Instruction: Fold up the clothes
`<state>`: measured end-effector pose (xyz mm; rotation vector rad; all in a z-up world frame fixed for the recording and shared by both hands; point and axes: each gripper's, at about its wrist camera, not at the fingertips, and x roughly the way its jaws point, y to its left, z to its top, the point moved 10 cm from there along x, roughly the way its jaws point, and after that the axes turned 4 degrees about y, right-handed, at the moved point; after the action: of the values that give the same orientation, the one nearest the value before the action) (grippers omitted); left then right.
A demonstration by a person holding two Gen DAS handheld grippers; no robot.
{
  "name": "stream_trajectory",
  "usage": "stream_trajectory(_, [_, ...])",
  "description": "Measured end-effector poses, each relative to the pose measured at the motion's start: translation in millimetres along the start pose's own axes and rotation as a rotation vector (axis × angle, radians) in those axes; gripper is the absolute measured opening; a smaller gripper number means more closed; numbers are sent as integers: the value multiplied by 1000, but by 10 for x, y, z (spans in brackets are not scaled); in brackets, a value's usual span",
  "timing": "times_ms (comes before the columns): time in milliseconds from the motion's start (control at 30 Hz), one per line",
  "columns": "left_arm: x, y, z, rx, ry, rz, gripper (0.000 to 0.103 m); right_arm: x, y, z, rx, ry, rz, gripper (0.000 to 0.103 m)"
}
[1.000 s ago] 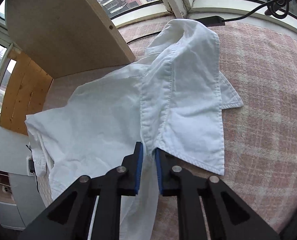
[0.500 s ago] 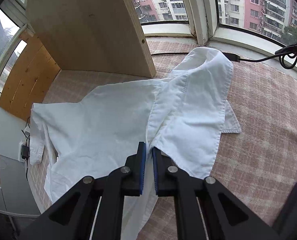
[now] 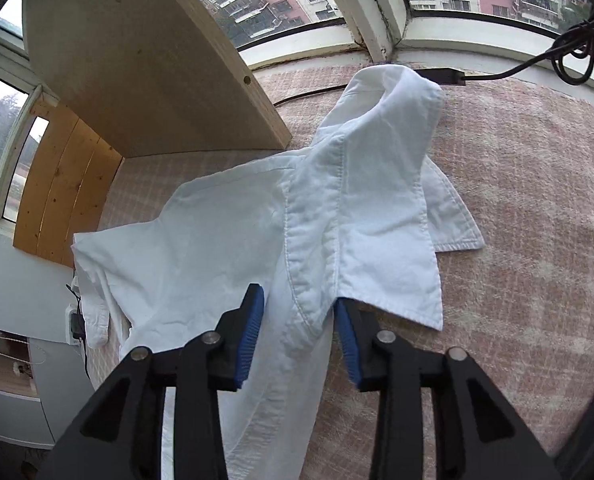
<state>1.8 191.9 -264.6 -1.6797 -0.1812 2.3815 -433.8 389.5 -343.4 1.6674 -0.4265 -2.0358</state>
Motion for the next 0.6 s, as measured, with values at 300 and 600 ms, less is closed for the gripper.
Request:
stream_trajectory(300, [78, -193, 158, 71, 16, -22, 2, -264, 6, 238, -50, -103, -40, 3])
stream_trajectory(600, [486, -881, 260, 201, 58, -153, 3, -626, 212, 788, -239, -220, -277, 2])
